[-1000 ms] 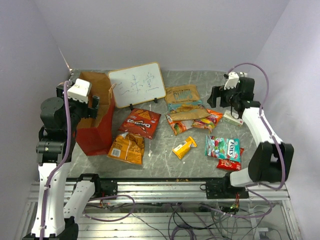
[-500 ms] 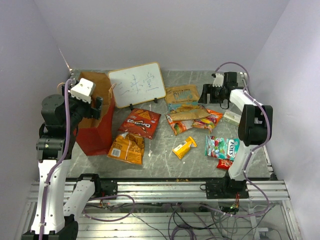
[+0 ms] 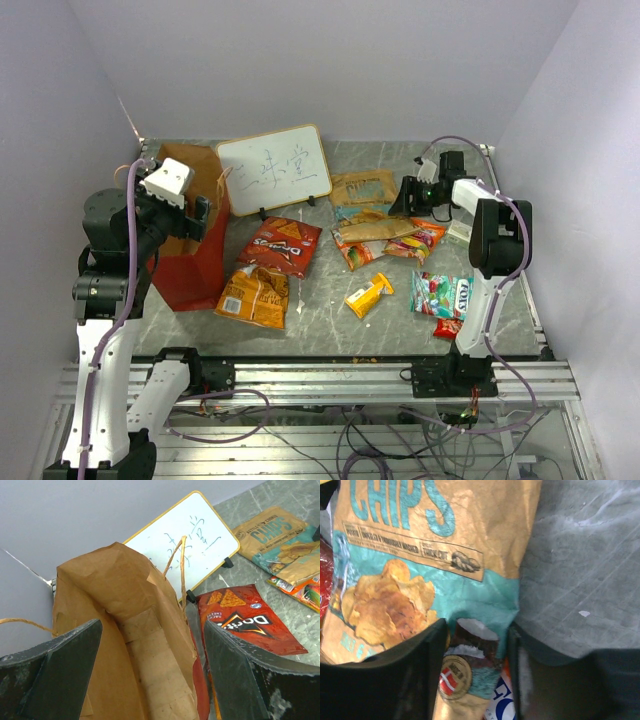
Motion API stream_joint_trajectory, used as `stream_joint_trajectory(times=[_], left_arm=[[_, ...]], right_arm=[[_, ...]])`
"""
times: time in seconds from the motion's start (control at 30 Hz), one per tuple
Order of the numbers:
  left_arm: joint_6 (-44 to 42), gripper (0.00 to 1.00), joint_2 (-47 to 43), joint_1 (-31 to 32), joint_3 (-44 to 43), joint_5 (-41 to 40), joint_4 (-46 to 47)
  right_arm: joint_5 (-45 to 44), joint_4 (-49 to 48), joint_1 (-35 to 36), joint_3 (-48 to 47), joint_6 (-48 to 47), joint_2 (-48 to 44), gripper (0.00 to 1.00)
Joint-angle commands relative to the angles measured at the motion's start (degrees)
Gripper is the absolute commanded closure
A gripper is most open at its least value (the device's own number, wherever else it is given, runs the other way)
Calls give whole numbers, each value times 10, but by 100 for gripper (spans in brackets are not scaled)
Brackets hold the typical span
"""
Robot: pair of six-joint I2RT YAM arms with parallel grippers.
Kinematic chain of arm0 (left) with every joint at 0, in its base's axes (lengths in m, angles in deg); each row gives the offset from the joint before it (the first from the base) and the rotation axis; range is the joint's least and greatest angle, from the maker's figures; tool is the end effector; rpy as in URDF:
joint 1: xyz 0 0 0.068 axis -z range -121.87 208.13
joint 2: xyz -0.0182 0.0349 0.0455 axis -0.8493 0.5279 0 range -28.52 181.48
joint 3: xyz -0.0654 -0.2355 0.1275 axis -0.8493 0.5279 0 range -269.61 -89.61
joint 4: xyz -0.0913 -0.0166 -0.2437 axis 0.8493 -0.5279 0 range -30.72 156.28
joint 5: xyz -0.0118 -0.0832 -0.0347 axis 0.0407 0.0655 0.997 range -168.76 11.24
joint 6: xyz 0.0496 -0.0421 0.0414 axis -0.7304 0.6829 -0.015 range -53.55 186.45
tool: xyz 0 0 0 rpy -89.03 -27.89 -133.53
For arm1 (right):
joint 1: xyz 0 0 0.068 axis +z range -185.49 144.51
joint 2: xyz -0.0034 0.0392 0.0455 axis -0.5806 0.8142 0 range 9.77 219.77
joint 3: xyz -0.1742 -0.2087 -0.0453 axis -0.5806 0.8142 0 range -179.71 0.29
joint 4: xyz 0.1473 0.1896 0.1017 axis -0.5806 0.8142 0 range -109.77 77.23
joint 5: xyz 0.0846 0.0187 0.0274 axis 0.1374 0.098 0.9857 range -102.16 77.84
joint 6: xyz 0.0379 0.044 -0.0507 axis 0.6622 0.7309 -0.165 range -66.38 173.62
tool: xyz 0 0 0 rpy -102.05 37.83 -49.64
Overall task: Place the snacks into the paper bag
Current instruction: Pick up the snack from the center of the board.
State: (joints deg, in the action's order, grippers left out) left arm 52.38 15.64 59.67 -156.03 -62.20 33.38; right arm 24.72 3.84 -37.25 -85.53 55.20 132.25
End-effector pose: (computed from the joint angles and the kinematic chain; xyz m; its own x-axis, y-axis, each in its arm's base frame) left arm 0.1658 -0.0232 0.4222 -0.1049 0.2358 -0.9661 0.3413 0.9210 0.1878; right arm 0.4587 0.0254 0.1311 -0.8752 0.0490 -0.4812 -0.2487 0.8077 0.5346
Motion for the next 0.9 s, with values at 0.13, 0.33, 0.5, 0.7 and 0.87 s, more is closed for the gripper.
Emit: stream_joint_trajectory(times=[0.13,0.33,0.5,0.7,0.87], left_arm=[[5,7,2,-7,-15,26,-3],[0,6,10,-7,-32,41,-10],[-15,7,24,-7,-59,56,-25],[-67,6,58,-7,-112,50,-86],[-92,6,97,-7,-179,60,-138]], right_arm=[[59,43,-1,-57,-18,20,83],[85,75,-2,-96,-68,-19,100],[104,71,-2,-82,-109,-102,100],[125,59,-1,-46,-111,-190,100],[182,42,-1,-21,-73,-248,100]])
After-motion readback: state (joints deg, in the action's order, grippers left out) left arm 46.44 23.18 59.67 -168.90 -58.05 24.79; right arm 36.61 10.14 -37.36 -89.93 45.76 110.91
